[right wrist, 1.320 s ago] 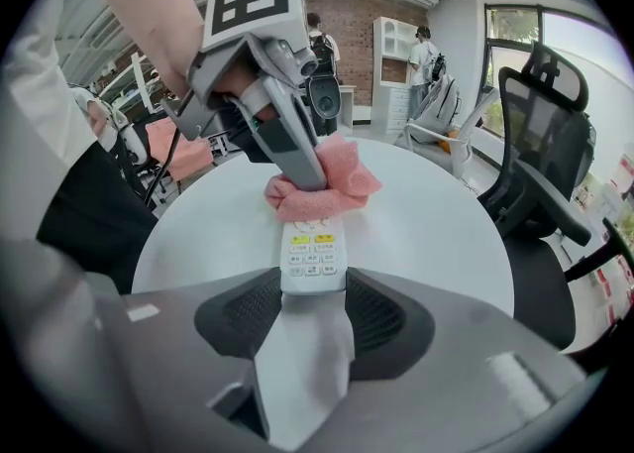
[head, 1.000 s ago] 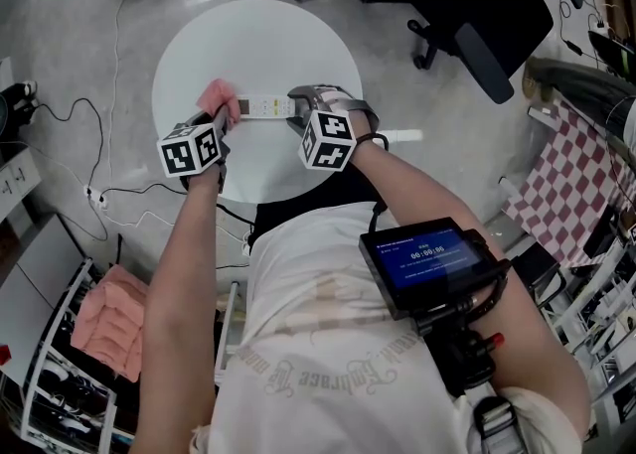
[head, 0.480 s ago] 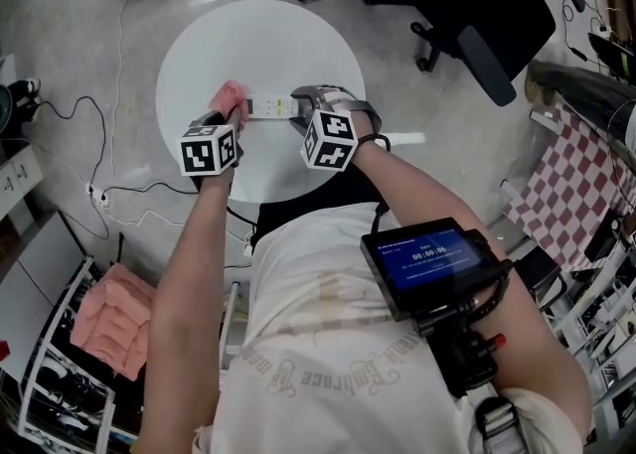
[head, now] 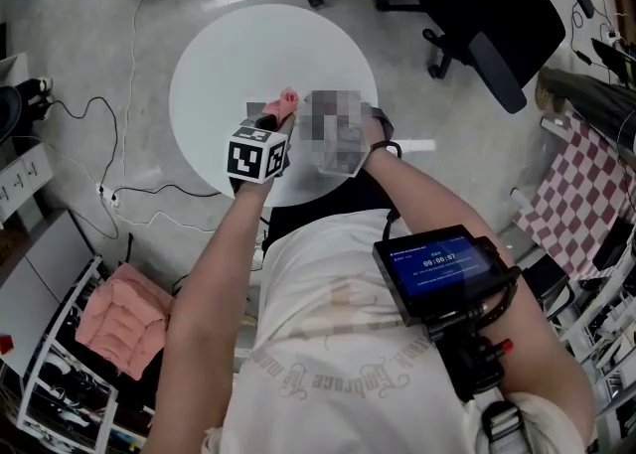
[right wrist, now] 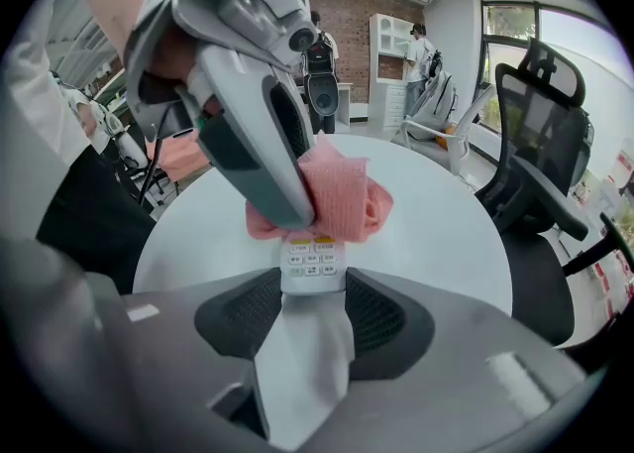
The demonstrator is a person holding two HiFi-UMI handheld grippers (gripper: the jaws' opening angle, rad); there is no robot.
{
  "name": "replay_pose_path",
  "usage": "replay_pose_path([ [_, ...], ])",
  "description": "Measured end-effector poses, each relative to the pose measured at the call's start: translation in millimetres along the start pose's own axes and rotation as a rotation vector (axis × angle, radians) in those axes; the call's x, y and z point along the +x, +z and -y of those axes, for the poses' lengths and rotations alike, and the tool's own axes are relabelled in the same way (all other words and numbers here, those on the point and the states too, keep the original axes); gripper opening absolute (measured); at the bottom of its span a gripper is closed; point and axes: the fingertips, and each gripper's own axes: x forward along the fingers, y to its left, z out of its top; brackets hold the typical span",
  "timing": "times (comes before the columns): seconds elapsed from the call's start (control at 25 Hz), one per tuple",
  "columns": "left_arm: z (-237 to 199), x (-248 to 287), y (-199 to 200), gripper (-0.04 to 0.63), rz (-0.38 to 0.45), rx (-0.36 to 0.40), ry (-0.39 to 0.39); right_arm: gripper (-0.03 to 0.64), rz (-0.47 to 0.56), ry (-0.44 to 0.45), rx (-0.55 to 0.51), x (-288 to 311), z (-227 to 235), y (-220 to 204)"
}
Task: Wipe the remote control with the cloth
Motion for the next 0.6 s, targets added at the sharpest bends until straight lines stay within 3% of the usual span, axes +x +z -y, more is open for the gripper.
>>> replay_pose_path([
  [0.24, 42, 9, 15, 0.023, 0.021, -0.010, -0.138, 0.210, 0.002, -0.001, 0.000, 0, 1, 1],
  [0.36, 44, 8, 17, 0.023, 0.061, -0.089, -0.214, 0.210, 0.000, -0.001, 0.001, 0, 1, -2],
  [0.44, 28, 9, 13, 0.023, 0.069, -0.151, -0.192, 0.210, -0.001, 0.002, -0.002, 0, 1, -3],
  [0.6, -22, 4, -1, 0.023, 0.076, -0.239, -0.055, 0.210, -0.005, 0.007, -0.006, 0, -2, -4],
])
